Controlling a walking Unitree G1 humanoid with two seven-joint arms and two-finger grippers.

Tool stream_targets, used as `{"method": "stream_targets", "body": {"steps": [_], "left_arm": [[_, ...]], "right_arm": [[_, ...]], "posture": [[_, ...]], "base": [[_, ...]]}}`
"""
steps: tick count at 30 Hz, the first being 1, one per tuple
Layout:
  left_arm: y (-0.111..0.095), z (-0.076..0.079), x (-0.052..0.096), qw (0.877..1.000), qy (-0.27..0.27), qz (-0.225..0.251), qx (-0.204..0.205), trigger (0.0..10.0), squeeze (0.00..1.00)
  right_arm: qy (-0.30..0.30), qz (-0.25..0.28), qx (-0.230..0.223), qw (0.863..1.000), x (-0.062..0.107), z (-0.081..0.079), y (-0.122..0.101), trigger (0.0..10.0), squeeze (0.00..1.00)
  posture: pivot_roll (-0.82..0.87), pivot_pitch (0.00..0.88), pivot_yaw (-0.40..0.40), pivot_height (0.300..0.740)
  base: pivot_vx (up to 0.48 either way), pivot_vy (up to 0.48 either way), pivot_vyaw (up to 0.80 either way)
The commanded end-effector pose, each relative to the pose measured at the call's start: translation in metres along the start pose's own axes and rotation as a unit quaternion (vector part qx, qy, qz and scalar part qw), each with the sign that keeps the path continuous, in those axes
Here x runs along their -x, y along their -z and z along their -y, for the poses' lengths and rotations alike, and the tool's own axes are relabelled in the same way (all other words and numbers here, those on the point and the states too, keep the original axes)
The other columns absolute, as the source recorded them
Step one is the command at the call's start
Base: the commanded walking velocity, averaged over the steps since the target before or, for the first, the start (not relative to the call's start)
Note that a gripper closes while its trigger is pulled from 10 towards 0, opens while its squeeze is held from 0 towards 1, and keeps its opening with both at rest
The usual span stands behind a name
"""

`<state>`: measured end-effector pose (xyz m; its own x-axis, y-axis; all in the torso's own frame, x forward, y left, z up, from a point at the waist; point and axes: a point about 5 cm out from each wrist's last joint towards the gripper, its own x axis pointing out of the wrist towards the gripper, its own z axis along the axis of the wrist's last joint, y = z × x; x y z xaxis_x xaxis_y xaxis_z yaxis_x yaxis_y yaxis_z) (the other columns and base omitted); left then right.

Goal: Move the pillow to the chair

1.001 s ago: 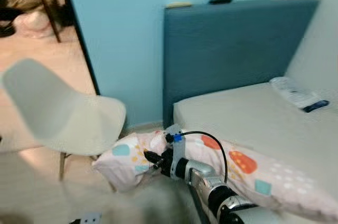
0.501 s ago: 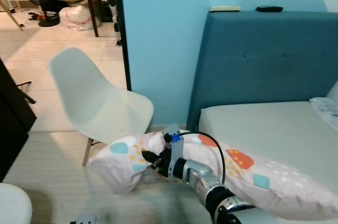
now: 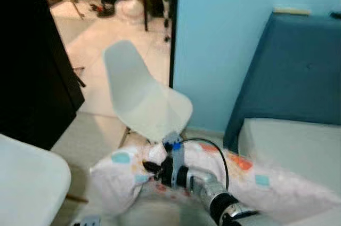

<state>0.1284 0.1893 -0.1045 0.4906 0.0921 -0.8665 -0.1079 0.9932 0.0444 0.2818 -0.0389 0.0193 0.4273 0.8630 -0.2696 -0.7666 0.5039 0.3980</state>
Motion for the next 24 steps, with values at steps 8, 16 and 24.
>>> {"method": "stream_targets", "body": {"steps": [8, 16, 24], "left_arm": [[0.008, 0.005, 0.001, 1.000, 0.009, -0.019, -0.008, 10.0, 0.00], [0.014, 0.008, 0.002, 0.999, 0.014, -0.029, -0.011, 10.0, 0.00], [0.012, 0.004, 0.002, 1.000, 0.006, -0.023, 0.005, 10.0, 0.00]], "right_arm": [[0.094, -0.058, 0.048, 0.993, 0.000, 0.006, 0.012, 10.0, 0.00], [0.120, -0.031, 0.027, 0.992, 0.009, 0.016, 0.010, 10.0, 0.00], [0.139, -0.026, 0.050, 0.989, 0.005, 0.016, 0.003, 10.0, 0.00]], "posture": [[-0.05, 0.017, -0.053, 0.740], [-0.05, 0.028, -0.052, 0.740], [-0.05, 0.030, -0.051, 0.740]], "base": [[0.000, 0.000, 0.39], [0.000, -0.351, 0.00], [0.000, -0.046, 0.00]]}}
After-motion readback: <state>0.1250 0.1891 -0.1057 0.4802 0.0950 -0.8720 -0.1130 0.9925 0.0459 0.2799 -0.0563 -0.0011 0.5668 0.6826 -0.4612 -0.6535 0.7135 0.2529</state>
